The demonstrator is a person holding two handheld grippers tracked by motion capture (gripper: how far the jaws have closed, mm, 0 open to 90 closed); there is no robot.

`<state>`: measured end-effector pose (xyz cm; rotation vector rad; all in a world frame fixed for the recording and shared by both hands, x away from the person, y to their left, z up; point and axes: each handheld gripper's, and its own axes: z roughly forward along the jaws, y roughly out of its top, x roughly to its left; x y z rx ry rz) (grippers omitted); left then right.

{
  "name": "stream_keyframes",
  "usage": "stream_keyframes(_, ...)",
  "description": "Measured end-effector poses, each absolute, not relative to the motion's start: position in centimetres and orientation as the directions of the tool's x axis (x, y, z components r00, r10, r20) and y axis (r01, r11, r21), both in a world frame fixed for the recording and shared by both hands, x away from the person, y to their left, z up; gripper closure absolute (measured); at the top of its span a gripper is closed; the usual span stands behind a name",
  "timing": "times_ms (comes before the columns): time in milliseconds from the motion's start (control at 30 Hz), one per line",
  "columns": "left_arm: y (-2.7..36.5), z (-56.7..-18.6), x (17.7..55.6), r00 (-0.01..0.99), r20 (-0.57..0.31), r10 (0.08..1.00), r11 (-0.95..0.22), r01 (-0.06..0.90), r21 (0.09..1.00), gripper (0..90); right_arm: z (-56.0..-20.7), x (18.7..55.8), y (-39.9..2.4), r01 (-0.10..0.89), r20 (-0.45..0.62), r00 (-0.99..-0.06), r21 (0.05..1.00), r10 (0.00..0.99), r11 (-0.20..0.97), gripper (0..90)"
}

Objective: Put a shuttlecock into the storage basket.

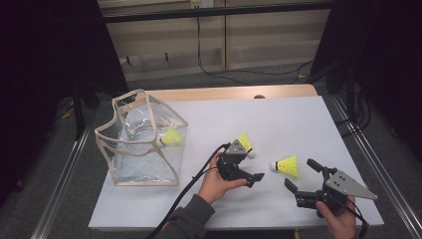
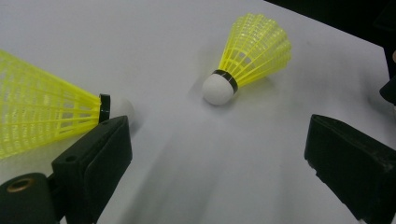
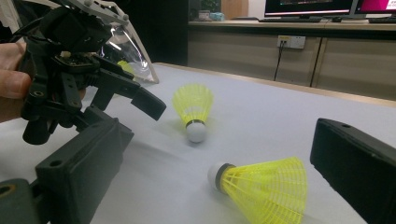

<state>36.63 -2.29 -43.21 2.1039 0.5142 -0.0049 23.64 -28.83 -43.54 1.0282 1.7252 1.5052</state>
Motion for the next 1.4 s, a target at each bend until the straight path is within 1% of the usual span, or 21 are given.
stream_keyframes(500, -3.6, -44.1, 37.5, 0.919, -0.203, 0.337, -0.502, 0.358, 0.787, 10.0, -43.5, 23.6, -28.8, 0.154, 0.041, -0.509, 0.987, 0.86, 0.044, 2.3)
stream_keyframes(633, -4.1, -44.4, 37.7, 0.916, -0.223, 0.334, -0.504, 0.373, 0.779, 10.4, -43.5, 23.6, -28.7, 0.16, 0.044, -0.508, 0.986, 0.86, 0.044, 2.3)
stream_keyframes(867, -5.1, -44.5, 37.8, 0.926, -0.198, 0.323, -0.529, 0.35, 0.773, 11.2, -43.5, 23.6, -28.9, 0.151, 0.036, -0.507, 0.987, 0.861, 0.047, 2.4)
stream_keyframes(1067, -5.4, -44.8, 38.1, 0.924, -0.211, 0.319, -0.524, 0.358, 0.773, 12.4, -43.5, 23.6, -28.8, 0.151, 0.037, -0.51, 0.988, 0.859, 0.047, 2.4)
stream_keyframes(1400, -6.2, -45.4, 38.4, 0.927, -0.202, 0.315, -0.533, 0.349, 0.771, 14.0, -43.5, 23.6, -28.7, 0.156, 0.038, -0.512, 0.987, 0.858, 0.049, 2.4)
